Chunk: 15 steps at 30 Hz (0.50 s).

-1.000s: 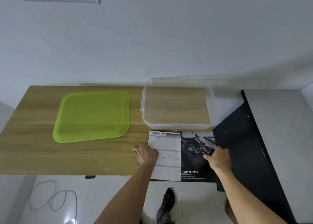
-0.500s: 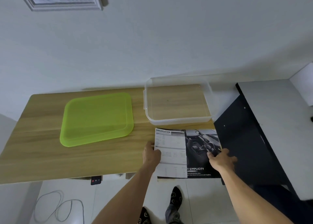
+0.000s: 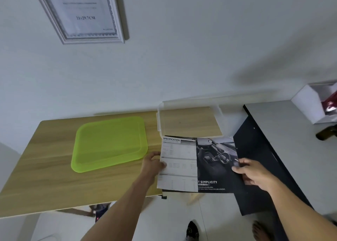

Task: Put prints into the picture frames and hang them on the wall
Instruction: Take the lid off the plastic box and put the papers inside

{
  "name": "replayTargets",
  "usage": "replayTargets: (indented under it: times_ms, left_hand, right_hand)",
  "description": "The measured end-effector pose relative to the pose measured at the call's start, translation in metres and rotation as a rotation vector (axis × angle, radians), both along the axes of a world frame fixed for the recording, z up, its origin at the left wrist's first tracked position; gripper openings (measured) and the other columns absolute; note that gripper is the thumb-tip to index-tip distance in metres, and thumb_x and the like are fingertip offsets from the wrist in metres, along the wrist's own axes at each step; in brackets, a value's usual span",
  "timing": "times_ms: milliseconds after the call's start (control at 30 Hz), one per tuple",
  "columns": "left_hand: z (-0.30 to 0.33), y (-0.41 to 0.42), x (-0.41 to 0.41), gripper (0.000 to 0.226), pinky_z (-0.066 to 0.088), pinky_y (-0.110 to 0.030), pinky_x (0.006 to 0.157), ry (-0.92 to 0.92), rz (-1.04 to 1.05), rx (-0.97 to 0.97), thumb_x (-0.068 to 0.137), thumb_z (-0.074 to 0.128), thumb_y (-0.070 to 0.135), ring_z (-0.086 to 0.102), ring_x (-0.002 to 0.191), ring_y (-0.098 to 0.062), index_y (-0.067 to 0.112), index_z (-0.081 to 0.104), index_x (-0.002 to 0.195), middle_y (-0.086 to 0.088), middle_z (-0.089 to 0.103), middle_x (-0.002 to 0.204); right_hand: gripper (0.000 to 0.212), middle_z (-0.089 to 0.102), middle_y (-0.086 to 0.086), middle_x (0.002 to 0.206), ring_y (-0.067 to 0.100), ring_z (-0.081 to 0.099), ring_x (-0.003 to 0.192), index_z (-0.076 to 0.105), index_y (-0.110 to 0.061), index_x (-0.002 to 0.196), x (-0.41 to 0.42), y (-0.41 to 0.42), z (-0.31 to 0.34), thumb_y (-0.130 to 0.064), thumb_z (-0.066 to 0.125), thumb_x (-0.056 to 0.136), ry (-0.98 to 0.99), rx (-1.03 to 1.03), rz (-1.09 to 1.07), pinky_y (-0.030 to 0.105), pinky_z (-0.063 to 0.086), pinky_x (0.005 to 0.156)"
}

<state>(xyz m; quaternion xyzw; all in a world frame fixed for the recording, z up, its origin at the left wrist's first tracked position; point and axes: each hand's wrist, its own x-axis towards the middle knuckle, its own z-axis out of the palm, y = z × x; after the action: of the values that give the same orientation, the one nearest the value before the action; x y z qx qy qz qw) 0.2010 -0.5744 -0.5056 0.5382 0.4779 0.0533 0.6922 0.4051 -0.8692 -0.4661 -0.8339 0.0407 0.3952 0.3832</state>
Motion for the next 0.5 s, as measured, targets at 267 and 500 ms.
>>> replayTargets:
  times_ms: [267,500]
  left_hand:
    - [0.052,0.047,0.073,0.038,0.052,-0.03,0.061,-0.117,0.03,0.109,0.08,0.058,-0.015,0.067,0.076,-0.024,0.013,0.058,0.105,-0.016,0.071,0.098]
    - [0.047,0.087,0.15,0.037,0.057,-0.04,0.069,-0.019,0.117,0.26,0.075,0.058,-0.009,0.066,0.073,-0.025,0.021,0.061,0.097,-0.01,0.069,0.083]
  right_hand:
    - [0.032,0.069,0.012,0.109,0.02,0.068,0.084,0.065,-0.015,0.115,0.065,0.055,0.033,-0.013,0.076,0.086,-0.195,0.143,-0.012,0.029,0.052,0.061]
    - [0.036,0.062,0.008,0.106,0.022,0.06,0.093,0.062,-0.013,0.119,0.148,0.121,0.025,-0.016,0.076,0.086,-0.346,0.105,0.067,0.032,0.047,0.077]
